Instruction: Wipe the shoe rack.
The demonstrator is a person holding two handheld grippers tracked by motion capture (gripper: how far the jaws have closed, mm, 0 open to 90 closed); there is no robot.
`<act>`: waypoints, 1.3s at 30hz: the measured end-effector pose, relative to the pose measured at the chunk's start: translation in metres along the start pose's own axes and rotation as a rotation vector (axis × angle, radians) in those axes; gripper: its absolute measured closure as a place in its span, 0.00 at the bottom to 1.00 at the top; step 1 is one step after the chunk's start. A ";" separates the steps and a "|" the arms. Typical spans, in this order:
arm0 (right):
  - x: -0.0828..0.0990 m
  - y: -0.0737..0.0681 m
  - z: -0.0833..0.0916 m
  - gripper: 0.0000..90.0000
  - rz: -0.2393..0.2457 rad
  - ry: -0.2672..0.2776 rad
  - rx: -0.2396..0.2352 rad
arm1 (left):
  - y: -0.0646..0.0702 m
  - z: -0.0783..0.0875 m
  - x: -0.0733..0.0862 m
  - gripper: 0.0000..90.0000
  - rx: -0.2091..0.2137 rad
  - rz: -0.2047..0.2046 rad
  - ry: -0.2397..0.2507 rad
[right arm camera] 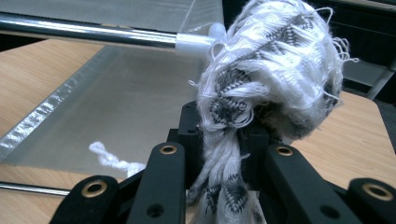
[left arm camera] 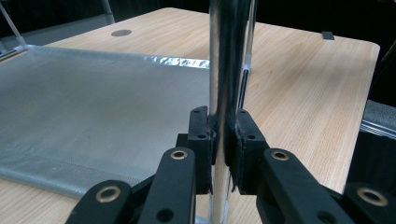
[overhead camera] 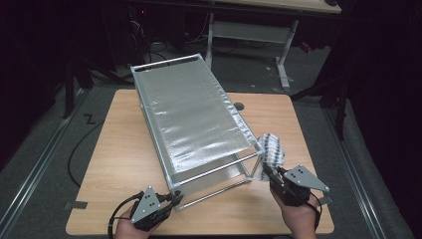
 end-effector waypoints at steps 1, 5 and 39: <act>0.000 0.000 0.000 0.85 0.002 -0.001 0.000 | 0.000 0.000 0.000 0.89 0.000 0.000 0.000; 0.002 -0.001 -0.001 0.85 -0.002 -0.006 -0.003 | 0.000 0.000 0.000 0.89 0.002 0.000 0.000; 0.098 -0.011 -0.065 0.86 -0.067 -0.382 -0.115 | 0.000 -0.003 -0.001 0.89 0.007 0.006 0.009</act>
Point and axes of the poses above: each handheld gripper's, and its own axes: z roughly backward along the jaws, x roughly out of its underside, y roughly to its right, the point moved 5 cm from there along -z, roughly forward along the jaws, and after that the axes turned 3 degrees about x, right-handed, at the moved point
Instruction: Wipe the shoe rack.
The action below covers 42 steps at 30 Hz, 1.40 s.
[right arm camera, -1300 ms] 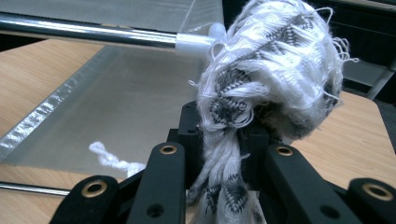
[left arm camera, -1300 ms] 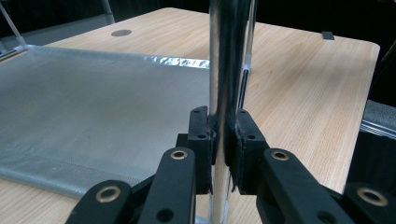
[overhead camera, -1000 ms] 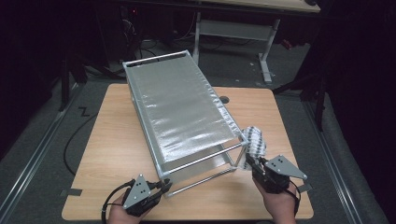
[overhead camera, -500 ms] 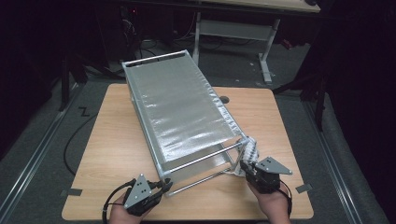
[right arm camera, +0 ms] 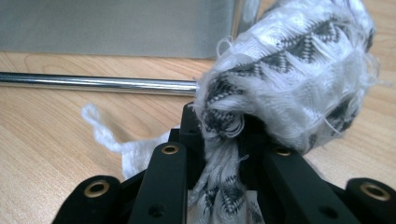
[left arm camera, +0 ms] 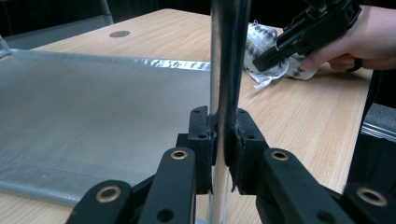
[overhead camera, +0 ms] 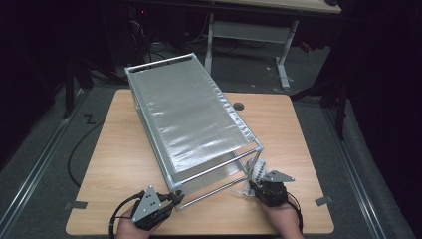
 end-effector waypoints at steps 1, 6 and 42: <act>0.000 0.001 0.000 0.86 -0.003 0.002 -0.001 | 0.000 0.000 0.000 0.89 0.000 0.002 0.001; -0.001 0.002 0.004 0.86 0.005 0.012 0.024 | 0.000 0.000 0.000 0.89 0.003 -0.007 -0.003; 0.060 0.072 0.072 0.63 -0.205 -0.002 0.245 | 0.007 -0.021 -0.009 0.90 0.088 -0.024 -0.006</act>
Point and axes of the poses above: each handheld gripper's, and its own axes: z roughly backward along the jaws, x roughly out of its underside, y roughly to its right, the point moved 5 cm from there along -z, roughly forward along the jaws, and after that the axes turned 3 degrees about x, right-handed, at the moved point
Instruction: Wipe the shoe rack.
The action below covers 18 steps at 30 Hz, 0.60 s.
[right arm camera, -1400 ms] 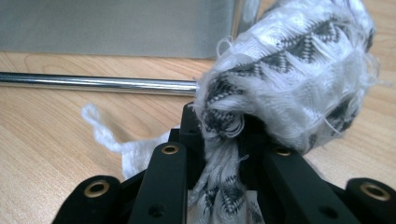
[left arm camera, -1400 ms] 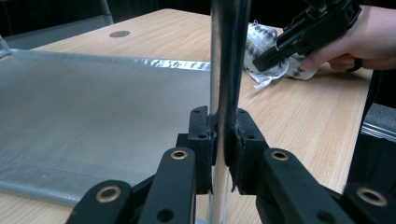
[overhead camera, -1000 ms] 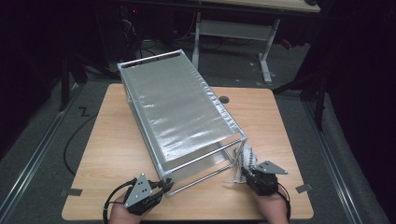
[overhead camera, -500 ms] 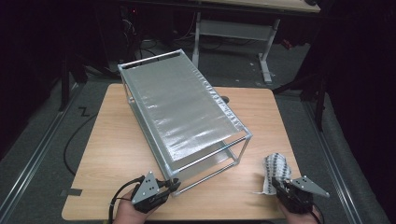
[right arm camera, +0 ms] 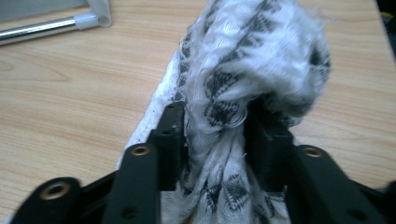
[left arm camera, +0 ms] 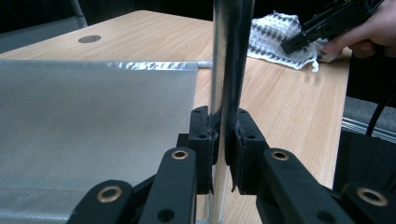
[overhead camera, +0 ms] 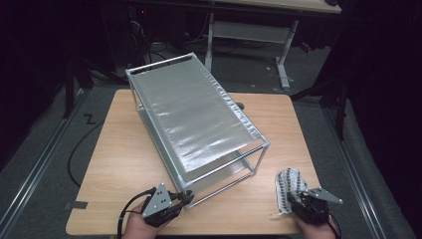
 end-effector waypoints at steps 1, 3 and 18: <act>-0.001 0.001 0.002 0.62 -0.003 0.002 0.011 | 0.000 0.000 0.000 0.90 0.000 0.001 0.001; -0.004 0.002 0.008 0.57 -0.011 0.020 0.029 | 0.000 0.000 0.000 0.90 0.000 0.002 0.001; -0.032 -0.004 0.043 0.51 -0.012 0.203 0.049 | 0.000 0.001 0.000 0.90 0.002 0.009 0.003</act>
Point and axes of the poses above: each handheld gripper's, and its own axes: z roughly backward along the jaws, x roughly out of its underside, y roughly to its right, the point moved 5 cm from there along -z, roughly forward along the jaws, and after that the axes turned 3 degrees about x, right-handed, at the moved point
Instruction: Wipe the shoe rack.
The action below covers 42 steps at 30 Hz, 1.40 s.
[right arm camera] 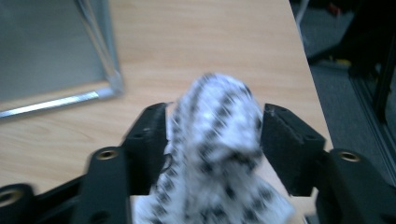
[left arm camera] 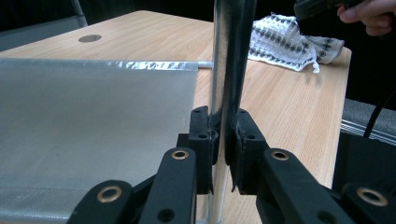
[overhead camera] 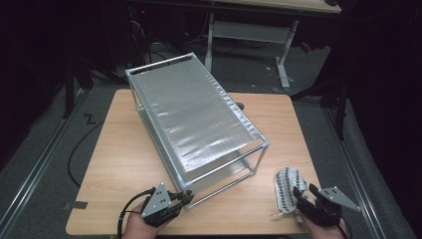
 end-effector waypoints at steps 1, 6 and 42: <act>-0.003 -0.004 0.001 0.53 0.011 0.020 -0.002 | 0.001 0.000 0.000 0.90 0.001 0.001 0.001; -0.022 -0.029 -0.008 0.56 0.012 0.056 -0.070 | 0.005 0.005 0.002 0.89 -0.001 0.003 0.007; -0.051 -0.091 -0.058 0.63 0.089 0.097 -0.177 | 0.032 -0.021 -0.010 0.90 -0.027 0.007 -0.019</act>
Point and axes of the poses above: each handheld gripper's, and its own axes: z roughly backward along the jaws, x roughly out of its underside, y roughly to its right, the point moved 5 cm from there along -z, roughly forward along the jaws, and after that the axes turned 3 degrees about x, right-handed, at the moved point
